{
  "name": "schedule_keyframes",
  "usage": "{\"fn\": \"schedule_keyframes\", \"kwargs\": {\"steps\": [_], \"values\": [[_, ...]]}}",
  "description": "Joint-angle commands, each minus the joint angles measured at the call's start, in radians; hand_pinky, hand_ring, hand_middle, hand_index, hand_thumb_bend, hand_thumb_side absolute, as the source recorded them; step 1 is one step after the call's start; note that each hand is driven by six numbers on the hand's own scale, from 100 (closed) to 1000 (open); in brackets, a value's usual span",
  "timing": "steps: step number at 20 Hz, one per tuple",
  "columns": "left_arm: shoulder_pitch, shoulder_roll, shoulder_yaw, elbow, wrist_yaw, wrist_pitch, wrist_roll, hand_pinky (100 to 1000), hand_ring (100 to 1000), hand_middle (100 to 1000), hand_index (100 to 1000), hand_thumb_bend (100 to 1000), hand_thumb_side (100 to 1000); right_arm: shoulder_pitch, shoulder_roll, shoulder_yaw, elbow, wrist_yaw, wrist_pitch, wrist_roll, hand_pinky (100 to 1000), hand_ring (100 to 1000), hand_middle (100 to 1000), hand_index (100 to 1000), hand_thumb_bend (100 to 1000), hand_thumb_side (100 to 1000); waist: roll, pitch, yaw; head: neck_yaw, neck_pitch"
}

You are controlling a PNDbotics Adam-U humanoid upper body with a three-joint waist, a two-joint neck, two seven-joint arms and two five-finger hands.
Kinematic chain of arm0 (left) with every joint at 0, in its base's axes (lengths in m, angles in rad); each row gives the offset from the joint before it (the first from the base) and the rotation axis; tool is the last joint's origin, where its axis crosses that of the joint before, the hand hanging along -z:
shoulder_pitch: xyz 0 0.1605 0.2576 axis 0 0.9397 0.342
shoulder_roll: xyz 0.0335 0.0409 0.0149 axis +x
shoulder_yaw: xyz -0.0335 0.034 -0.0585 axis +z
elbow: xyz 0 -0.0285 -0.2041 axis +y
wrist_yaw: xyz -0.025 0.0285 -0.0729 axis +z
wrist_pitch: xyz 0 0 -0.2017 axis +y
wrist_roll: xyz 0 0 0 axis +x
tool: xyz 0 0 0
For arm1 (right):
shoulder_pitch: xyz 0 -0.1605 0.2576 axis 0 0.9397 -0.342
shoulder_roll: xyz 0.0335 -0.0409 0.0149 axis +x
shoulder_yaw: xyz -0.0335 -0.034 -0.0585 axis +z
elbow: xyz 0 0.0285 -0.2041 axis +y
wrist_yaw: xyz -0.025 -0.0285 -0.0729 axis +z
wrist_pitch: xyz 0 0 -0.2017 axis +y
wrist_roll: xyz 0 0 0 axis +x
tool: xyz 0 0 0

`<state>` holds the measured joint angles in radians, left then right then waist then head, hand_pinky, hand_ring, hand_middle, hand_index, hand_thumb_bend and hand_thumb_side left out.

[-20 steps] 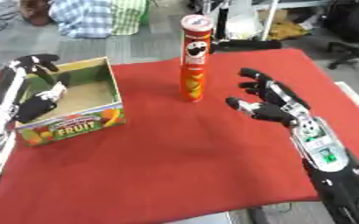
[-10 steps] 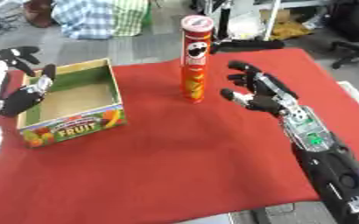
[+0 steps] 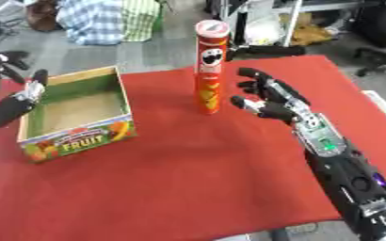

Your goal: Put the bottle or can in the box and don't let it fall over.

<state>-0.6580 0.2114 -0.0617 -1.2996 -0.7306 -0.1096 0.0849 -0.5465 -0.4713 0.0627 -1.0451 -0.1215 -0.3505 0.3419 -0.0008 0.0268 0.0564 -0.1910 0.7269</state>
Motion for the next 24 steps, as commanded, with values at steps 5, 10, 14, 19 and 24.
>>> {"fn": "schedule_keyframes", "kwargs": {"steps": [5, 10, 14, 19, 24], "values": [[-0.056, 0.033, 0.016, 0.032, -0.027, 0.004, -0.003, 758, 558, 627, 838, 293, 713, -0.062, -0.028, -0.012, 0.087, 0.046, -0.031, -0.004, 941, 899, 958, 973, 521, 440, 0.01, 0.015, 0.014, -0.017, -0.021], [-0.083, 0.036, 0.018, 0.06, -0.032, 0.002, -0.003, 761, 571, 642, 845, 289, 718, -0.087, -0.033, -0.019, 0.133, 0.063, -0.042, 0.002, 943, 900, 959, 974, 515, 438, 0.01, 0.025, 0.028, -0.03, -0.03], [-0.105, 0.04, 0.018, 0.083, -0.037, 0.0, -0.006, 763, 580, 653, 849, 285, 722, -0.104, -0.042, -0.025, 0.162, 0.08, -0.051, -0.004, 943, 900, 957, 974, 514, 429, 0.007, 0.035, 0.037, -0.039, -0.039], [-0.137, 0.044, 0.021, 0.114, -0.02, 0.0, -0.004, 764, 587, 657, 851, 277, 724, -0.132, -0.057, -0.03, 0.189, 0.106, -0.065, -0.02, 944, 900, 958, 976, 509, 400, 0.005, 0.05, 0.05, -0.054, -0.054], [-0.15, 0.048, 0.025, 0.126, -0.006, 0.009, 0.014, 763, 593, 660, 845, 277, 725, -0.16, -0.065, -0.032, 0.214, 0.142, -0.076, -0.026, 942, 900, 957, 980, 498, 347, 0.006, 0.063, 0.063, -0.069, -0.064]]}}
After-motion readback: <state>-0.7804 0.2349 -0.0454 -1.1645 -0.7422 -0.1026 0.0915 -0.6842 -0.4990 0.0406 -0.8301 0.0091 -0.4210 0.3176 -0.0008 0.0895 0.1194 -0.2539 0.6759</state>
